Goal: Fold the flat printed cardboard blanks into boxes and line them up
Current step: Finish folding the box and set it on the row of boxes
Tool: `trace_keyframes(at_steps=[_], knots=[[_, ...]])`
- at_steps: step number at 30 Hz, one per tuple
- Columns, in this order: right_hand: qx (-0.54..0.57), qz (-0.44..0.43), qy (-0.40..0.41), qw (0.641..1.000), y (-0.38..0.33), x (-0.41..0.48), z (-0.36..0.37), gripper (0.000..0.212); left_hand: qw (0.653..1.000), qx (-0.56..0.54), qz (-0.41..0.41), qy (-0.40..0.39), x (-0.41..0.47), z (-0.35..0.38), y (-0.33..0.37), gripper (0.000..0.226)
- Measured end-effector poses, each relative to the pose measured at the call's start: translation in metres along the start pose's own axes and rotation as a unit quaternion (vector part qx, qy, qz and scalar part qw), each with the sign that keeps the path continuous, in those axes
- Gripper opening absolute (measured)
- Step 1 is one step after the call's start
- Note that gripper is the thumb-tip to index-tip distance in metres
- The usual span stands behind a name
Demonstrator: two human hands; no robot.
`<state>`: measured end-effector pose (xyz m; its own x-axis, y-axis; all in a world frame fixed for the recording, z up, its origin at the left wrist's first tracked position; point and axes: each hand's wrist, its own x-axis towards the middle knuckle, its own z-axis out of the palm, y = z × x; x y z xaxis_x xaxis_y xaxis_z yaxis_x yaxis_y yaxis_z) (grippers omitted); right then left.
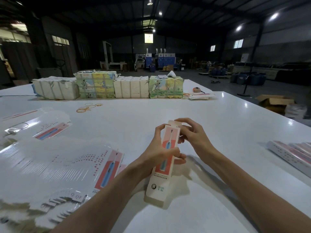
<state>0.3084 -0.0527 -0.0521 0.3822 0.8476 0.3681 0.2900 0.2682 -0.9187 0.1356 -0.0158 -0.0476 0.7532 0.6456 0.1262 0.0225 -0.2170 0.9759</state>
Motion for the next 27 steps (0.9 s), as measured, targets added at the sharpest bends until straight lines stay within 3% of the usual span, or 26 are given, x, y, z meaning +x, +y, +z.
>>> trace_keyframes(at_steps=[5, 9, 13, 27], knots=[[-0.039, -0.054, 0.000, 0.998, -0.002, 0.000, -0.001, 0.019, 1.000, -0.005, 0.002, 0.016, -0.005, 0.000, 0.003, 0.084], [0.065, 0.012, -0.030, 0.997, -0.007, 0.001, -0.004, 0.025, 1.000, 0.007, 0.014, 0.019, -0.011, -0.001, 0.008, 0.080], [0.130, 0.071, -0.002, 0.989, -0.009, 0.002, -0.004, 0.022, 0.999, 0.007, 0.036, 0.013, -0.012, -0.002, 0.007, 0.072], [0.119, 0.104, -0.011, 0.987, -0.015, 0.005, -0.016, 0.013, 0.999, 0.034, 0.004, -0.014, 0.009, -0.007, -0.019, 0.107]])
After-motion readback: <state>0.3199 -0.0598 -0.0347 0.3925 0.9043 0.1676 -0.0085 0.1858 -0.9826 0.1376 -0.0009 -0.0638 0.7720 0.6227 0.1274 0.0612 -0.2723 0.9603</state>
